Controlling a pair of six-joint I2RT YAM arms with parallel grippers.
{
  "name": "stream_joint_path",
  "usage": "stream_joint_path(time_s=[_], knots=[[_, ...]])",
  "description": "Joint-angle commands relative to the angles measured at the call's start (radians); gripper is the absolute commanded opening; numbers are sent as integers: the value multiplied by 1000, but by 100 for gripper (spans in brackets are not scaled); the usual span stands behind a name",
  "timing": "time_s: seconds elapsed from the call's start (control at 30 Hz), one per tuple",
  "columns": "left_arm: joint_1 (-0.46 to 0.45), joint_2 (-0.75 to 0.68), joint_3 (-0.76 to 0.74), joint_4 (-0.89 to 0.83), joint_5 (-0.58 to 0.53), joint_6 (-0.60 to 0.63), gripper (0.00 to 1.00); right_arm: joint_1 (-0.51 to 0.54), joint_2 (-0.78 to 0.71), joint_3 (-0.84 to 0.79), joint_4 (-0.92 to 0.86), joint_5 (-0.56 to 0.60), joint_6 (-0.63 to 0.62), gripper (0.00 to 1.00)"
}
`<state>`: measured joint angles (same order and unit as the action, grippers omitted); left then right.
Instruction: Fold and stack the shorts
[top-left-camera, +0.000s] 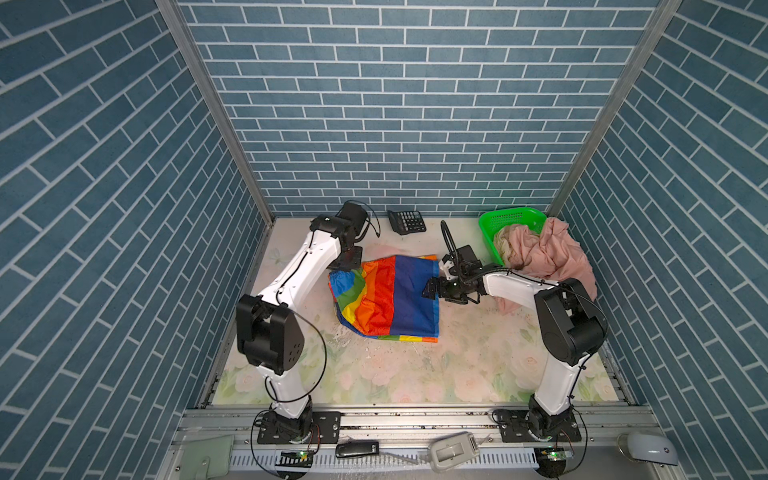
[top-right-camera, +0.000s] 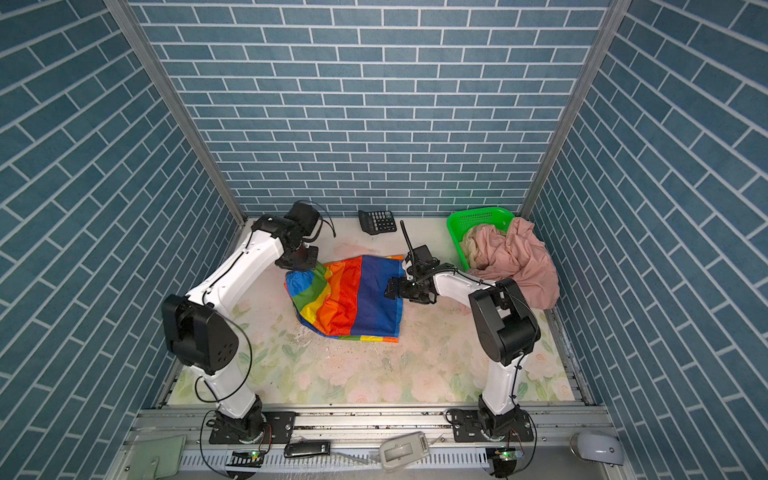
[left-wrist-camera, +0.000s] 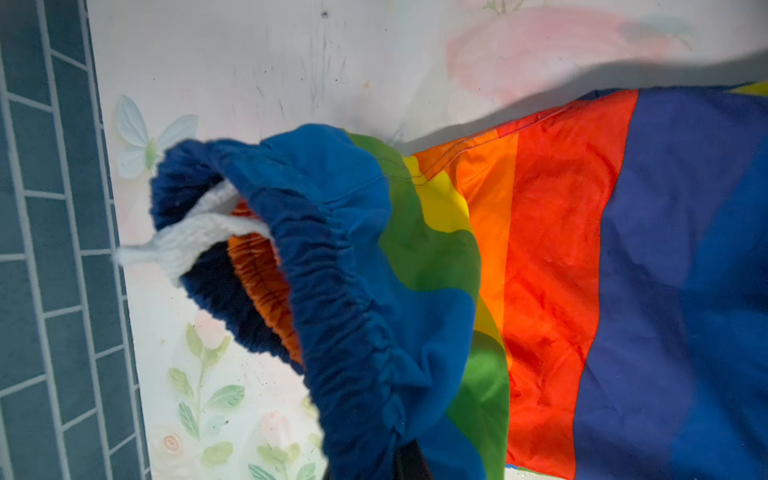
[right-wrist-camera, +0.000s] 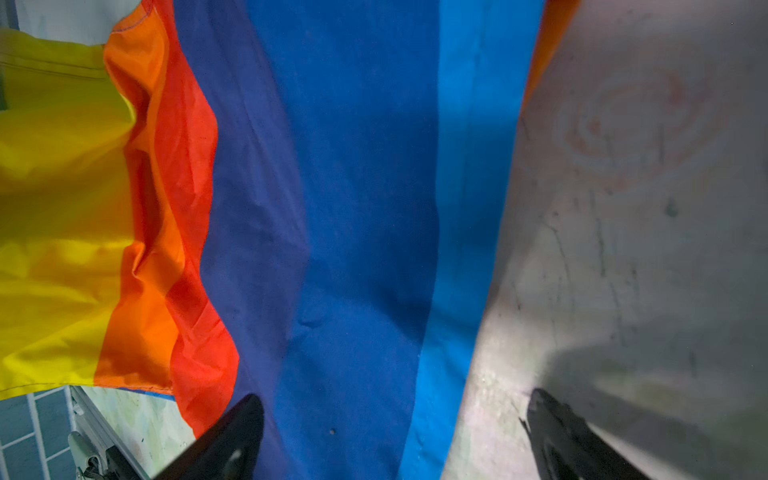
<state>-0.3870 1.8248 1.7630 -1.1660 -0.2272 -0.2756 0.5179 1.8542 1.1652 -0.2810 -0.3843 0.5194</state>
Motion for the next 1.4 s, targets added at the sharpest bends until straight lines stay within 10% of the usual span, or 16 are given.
stream_joint_path(time_s=[0.0, 0.63, 1.37], knots=[[-73, 57, 70, -128, -60, -33, 0, 7, 11, -22, 46, -22, 26, 99], [-346, 439, 492, -295, -12, -147, 6, 12, 20, -187, 225, -67, 107, 99], [-359, 353, 294, 116, 275, -255, 10, 25, 62, -256, 320, -77, 138, 99]])
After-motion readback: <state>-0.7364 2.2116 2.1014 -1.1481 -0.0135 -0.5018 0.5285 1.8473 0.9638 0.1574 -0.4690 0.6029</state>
